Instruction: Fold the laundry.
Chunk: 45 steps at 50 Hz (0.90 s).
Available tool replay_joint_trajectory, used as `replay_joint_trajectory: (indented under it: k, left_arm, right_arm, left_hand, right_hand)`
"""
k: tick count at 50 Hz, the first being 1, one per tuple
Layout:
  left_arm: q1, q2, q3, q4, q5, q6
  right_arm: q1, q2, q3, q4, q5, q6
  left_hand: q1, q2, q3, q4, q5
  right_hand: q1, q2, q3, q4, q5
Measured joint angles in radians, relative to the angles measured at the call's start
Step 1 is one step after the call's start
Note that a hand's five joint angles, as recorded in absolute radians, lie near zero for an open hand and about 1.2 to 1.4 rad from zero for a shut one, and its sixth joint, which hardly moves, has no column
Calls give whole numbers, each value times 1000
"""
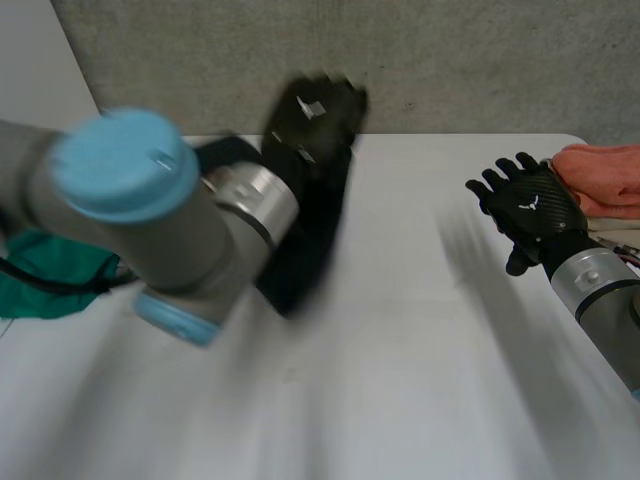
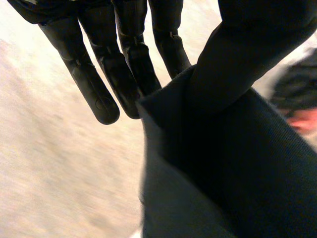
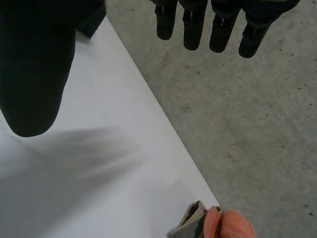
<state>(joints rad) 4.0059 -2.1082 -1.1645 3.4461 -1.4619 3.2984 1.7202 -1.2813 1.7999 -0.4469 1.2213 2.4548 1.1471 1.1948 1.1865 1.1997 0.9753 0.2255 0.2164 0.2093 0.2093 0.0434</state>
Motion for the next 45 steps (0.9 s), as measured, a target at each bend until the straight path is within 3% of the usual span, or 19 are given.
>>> replay_joint_trajectory:
  k: [5, 7, 9, 13, 18, 27, 35, 43, 45]
  left_arm:
    - [-44, -66, 3, -24, 2, -84]
    - [-54, -81, -3, -30, 17, -142]
    - [-55, -79, -12, -32, 28, -170]
    - [-40, -29, -38, -31, 43, -194]
    - [36, 84, -84, -33, 43, -160]
    - [257, 181, -165, -65, 48, 92]
    - [423, -4, -150, -112, 109, 367]
    - [462, -240, -33, -127, 150, 463]
    - [460, -278, -3, -127, 155, 466]
  right_arm:
    - [-2, 2, 7, 1, -1, -1]
    - [-8, 3, 7, 0, -1, -2]
    - [-14, 4, 6, 0, -1, -2]
    - [-26, 4, 0, 1, 1, -1]
    - [-28, 4, -7, 26, 9, 5]
    - [39, 2, -61, 190, 30, 116]
    - [157, 4, -105, 300, 35, 218]
    - [209, 22, -96, 298, 56, 214]
    - [210, 29, -94, 295, 62, 211]
  left_hand:
    - [-160, -168, -159, -172, -128]
    - [-702, -641, -627, -650, -601]
    - [-888, -871, -859, -886, -828]
    - [-895, -921, -916, -937, -879]
    - [-895, -921, -916, -937, -879]
    - [-895, -927, -916, -937, -900]
    - [-895, -948, -931, -953, -917]
    - [-885, -947, -933, -954, -914]
    - [-599, -673, -684, -697, -659]
  right_hand:
    - [0, 0, 0, 0, 0]
    - [0, 0, 0, 0, 0]
    - [0, 0, 0, 0, 0]
    - [0, 0, 0, 0, 0]
    - [0, 0, 0, 0, 0]
    - [0, 0, 0, 0, 0]
    - [0, 0, 0, 0, 0]
    - [0, 0, 0, 0, 0]
    - [0, 0, 0, 0, 0]
